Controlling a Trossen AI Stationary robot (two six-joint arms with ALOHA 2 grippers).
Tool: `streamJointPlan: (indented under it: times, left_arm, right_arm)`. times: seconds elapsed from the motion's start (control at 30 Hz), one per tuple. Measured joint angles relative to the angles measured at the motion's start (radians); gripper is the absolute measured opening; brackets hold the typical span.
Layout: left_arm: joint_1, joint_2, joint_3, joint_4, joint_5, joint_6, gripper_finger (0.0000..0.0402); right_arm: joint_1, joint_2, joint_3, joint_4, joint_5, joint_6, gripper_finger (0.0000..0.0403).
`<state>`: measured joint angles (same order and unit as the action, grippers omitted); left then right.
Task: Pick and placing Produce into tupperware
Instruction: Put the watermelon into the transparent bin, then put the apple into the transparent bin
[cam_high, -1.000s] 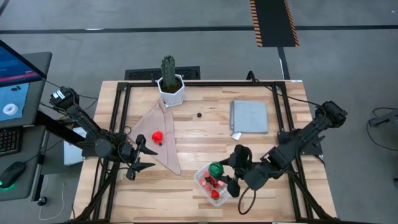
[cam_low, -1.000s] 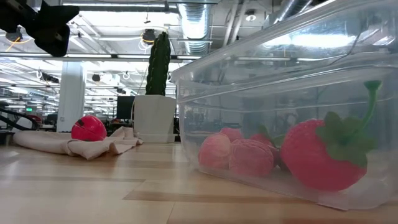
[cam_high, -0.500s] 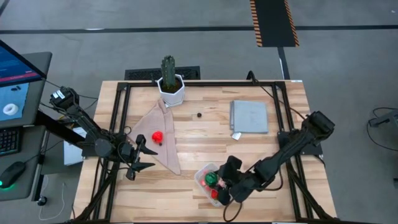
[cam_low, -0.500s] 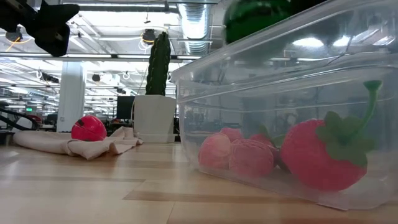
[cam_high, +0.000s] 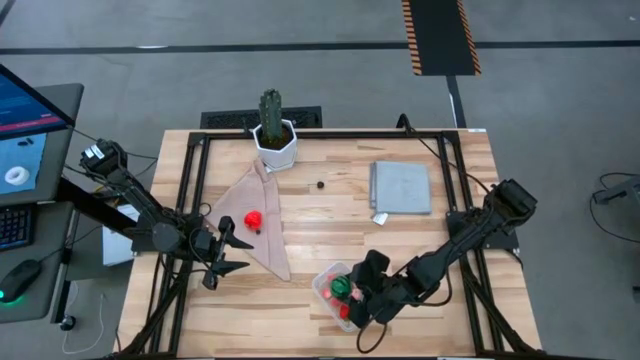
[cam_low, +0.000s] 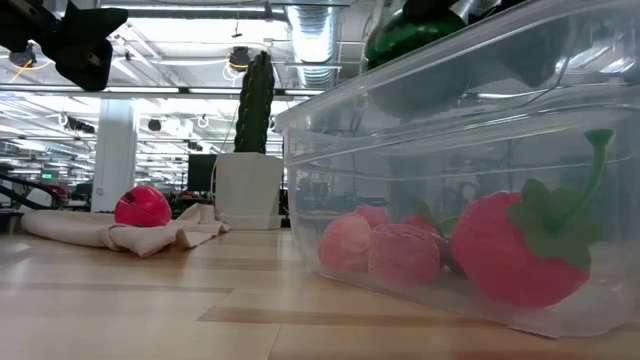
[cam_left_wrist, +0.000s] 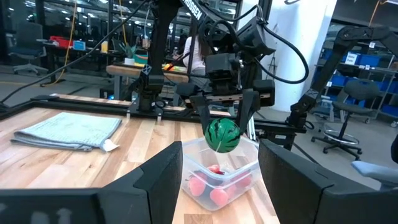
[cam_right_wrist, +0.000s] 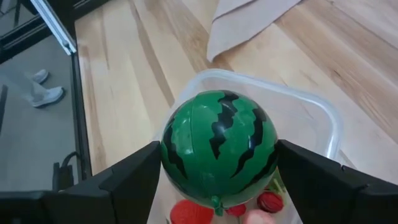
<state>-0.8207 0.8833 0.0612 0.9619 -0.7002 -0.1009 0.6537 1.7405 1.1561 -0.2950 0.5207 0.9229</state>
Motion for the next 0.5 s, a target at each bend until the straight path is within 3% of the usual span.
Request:
streamJointPlan:
  times: [0.5]
  left_arm:
    - [0.000,0.000,0.000,-0.002,0.001,0.000,0.0200]
  right_arm:
    - [-0.001,-0.001,0.000,-0.011,0.004,-0.038,0.0375]
